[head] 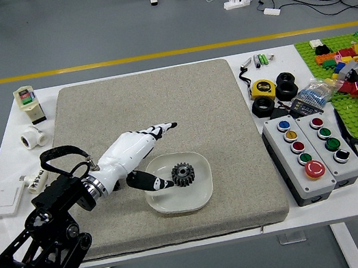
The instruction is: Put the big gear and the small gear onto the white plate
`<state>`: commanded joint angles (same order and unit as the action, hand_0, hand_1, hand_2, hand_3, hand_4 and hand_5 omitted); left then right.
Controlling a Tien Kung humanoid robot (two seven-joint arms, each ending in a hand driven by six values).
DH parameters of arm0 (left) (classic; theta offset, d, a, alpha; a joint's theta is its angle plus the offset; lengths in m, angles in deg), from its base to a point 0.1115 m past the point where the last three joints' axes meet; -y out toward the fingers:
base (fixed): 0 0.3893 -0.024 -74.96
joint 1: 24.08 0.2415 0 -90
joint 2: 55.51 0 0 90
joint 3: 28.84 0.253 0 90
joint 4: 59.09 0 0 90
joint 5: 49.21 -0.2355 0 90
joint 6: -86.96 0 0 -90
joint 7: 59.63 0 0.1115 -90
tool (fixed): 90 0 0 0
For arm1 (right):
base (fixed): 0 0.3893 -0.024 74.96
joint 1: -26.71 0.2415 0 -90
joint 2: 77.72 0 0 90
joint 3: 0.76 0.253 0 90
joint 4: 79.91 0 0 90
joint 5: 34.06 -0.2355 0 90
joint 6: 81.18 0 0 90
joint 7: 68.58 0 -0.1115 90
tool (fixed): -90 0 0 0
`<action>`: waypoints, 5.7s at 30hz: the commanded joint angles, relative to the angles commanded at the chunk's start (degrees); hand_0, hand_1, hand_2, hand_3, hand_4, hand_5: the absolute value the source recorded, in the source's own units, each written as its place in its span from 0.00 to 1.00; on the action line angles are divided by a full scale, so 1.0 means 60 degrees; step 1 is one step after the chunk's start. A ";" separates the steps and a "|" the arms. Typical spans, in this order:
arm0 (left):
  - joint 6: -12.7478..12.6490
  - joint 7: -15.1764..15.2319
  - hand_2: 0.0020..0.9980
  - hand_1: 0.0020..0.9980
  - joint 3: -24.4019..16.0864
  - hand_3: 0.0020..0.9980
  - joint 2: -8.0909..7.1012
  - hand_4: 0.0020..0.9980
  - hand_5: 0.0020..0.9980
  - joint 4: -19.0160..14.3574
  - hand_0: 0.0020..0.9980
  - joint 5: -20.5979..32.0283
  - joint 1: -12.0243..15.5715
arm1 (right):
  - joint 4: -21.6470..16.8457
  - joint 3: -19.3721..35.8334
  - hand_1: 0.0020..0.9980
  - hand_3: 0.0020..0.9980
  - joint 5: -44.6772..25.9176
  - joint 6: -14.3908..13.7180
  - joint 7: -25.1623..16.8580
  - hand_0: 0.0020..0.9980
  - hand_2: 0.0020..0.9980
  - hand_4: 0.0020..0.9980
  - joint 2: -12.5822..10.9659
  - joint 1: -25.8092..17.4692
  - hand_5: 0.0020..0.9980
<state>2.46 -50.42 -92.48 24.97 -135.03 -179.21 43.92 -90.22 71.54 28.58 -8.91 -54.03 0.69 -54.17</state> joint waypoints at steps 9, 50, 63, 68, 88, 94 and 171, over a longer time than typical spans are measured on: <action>0.1024 0.0033 0.78 0.70 -0.1183 0.82 -0.0627 0.88 0.07 -0.0633 0.60 0.0000 0.0486 | 0.0000 0.0083 0.61 0.56 0.0060 -0.0006 -0.0001 0.60 0.70 0.76 -0.0005 -0.0020 0.66; 0.0825 -0.0487 0.36 0.27 -0.1001 0.45 -0.0773 0.17 0.00 0.0242 0.22 0.0000 0.0995 | 0.0000 0.0027 0.61 0.56 0.0062 -0.0024 0.0030 0.60 0.70 0.76 0.0054 -0.0187 0.67; -0.0301 -0.0655 0.40 0.30 0.0593 0.52 -0.0525 0.34 0.00 -0.1177 0.24 0.0000 0.0460 | 0.0000 -0.0066 0.61 0.56 -0.0034 -0.0020 0.0012 0.60 0.70 0.76 0.0014 -0.0104 0.67; -0.0052 -0.0720 0.40 0.30 0.1084 0.52 -0.0292 0.34 0.00 -0.0945 0.24 0.0000 0.0248 | 0.0000 -0.0103 0.61 0.56 -0.0070 -0.0030 0.0015 0.60 0.70 0.76 0.0016 -0.0071 0.67; 0.1207 -0.0624 0.80 0.70 -0.0225 0.82 -0.1052 0.74 0.00 -0.0970 0.49 0.0000 0.0653 | 0.0000 -0.0018 0.61 0.56 -0.0015 -0.0028 0.0022 0.60 0.70 0.75 0.0009 -0.0054 0.67; 0.1301 -0.0535 0.80 0.71 -0.0175 0.82 -0.1068 0.67 0.00 -0.0646 0.49 0.0000 0.0700 | 0.0000 0.0005 0.61 0.56 0.0022 -0.0029 0.0037 0.60 0.70 0.75 0.0021 -0.0044 0.67; 0.0217 -0.0680 0.32 0.27 0.0930 0.42 -0.0923 0.23 0.00 -0.1843 0.27 0.0000 0.0252 | 0.0000 -0.0119 0.61 0.56 -0.0091 -0.0017 0.0026 0.60 0.70 0.75 -0.0004 -0.0067 0.67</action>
<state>3.76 -54.50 -86.90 19.43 -146.09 -179.21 45.43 -90.22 70.83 28.04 -9.01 -53.88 0.67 -54.57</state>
